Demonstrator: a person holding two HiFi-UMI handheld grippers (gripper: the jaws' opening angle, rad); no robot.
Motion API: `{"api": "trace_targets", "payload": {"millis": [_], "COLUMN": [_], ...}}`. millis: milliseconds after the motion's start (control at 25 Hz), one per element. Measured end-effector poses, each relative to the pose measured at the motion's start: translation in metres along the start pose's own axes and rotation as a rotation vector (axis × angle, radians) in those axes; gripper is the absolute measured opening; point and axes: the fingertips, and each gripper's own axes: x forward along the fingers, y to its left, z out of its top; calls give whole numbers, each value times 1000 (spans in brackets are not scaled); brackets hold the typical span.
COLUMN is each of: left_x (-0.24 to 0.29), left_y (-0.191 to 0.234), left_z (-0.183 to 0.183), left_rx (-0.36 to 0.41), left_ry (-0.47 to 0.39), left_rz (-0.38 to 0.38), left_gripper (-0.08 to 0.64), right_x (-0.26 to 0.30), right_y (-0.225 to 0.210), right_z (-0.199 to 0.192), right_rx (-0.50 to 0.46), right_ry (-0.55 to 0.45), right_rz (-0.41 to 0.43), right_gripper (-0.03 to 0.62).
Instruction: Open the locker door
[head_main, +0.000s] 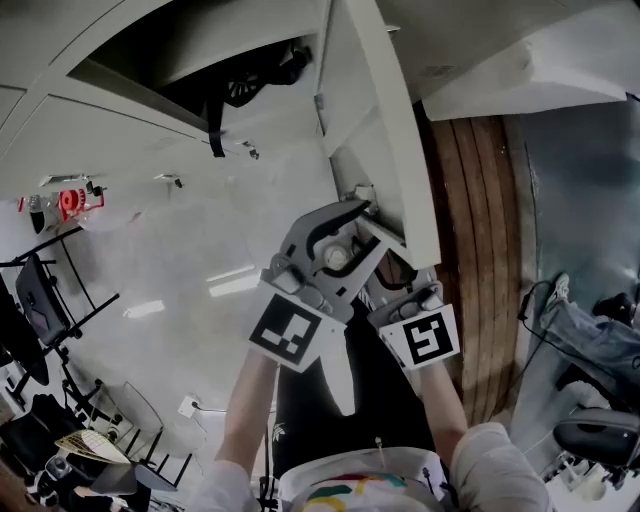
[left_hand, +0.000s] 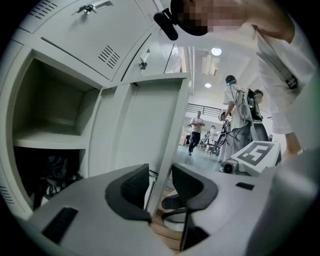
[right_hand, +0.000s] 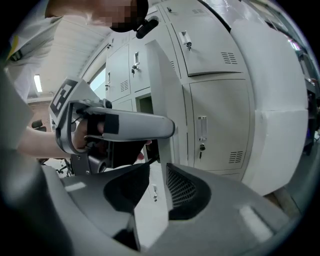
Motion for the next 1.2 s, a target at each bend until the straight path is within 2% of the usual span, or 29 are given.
{"api": "trace_targets", "payload": {"millis": [360,840,1200], "left_x": [53,101,107], "left_y": [-17,-21,-22], "left_z": [11,20,21], "left_rx": [39,64,96], "left_ry": [-10,2,20], "left_rz": [-92,-136,-164], "left_gripper": [143,138,137], "right_x": [-18,-36,-38], "right_y": [-34,-72,-85], "right_z": [-7,-15,-17], "right_rx": [43,90,113], "right_ry": [-16,-32,-44], "right_rz": [-83,-170,-197], "right_gripper": [103,103,103]}}
